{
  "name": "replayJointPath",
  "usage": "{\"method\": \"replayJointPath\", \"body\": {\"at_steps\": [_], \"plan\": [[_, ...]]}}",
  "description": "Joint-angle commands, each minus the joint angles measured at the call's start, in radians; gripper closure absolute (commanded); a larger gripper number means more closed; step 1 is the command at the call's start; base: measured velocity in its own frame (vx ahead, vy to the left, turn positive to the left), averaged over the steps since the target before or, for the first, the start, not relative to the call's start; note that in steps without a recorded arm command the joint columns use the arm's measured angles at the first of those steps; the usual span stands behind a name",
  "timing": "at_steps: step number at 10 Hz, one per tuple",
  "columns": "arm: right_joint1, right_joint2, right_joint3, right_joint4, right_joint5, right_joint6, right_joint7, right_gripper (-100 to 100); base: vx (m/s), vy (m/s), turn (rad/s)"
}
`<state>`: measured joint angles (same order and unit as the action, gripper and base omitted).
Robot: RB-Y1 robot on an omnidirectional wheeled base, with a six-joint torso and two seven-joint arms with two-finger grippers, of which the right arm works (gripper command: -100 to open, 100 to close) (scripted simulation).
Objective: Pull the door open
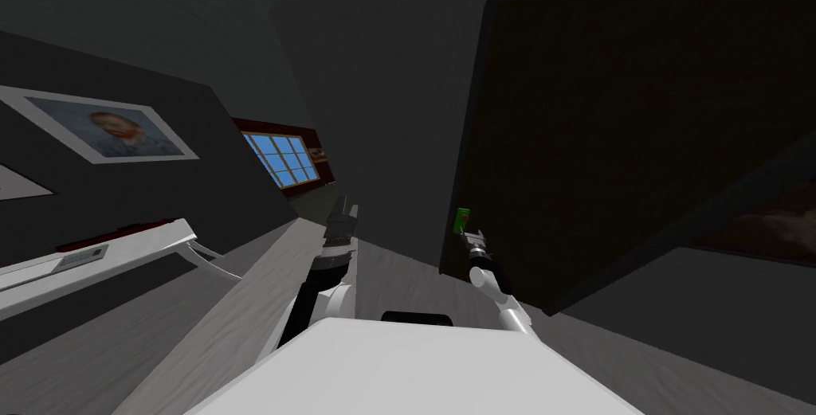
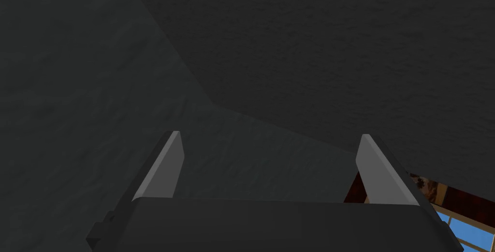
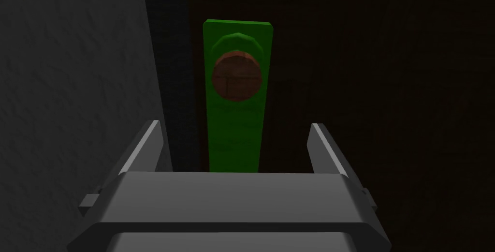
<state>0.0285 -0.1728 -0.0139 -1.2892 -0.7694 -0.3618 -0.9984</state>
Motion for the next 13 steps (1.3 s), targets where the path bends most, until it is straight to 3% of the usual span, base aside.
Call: {"method": "replayJointPath", "body": {"at_steps": [1,5,6,7,12,13], "plan": [[0.000,-0.029,-0.014,0.011,-0.011,0.000,-0.023,-100,0.183,0.013,0.133],[0.012,-0.118,-0.056,0.049,-0.042,-0.015,-0.092,-100,0.199,0.006,0.163],[0.001,-0.112,-0.046,0.059,-0.037,-0.019,-0.089,-100,0.109,-0.008,0.043],[0.001,-0.112,-0.046,0.059,-0.037,-0.019,-0.089,100,-0.017,-0.004,-0.067],[0.001,-0.112,-0.046,0.059,-0.037,-0.019,-0.089,100,-0.021,-0.001,0.003],[0.013,-0.128,-0.031,0.053,-0.038,-0.019,-0.106,100,-0.141,-0.026,0.128]]}}
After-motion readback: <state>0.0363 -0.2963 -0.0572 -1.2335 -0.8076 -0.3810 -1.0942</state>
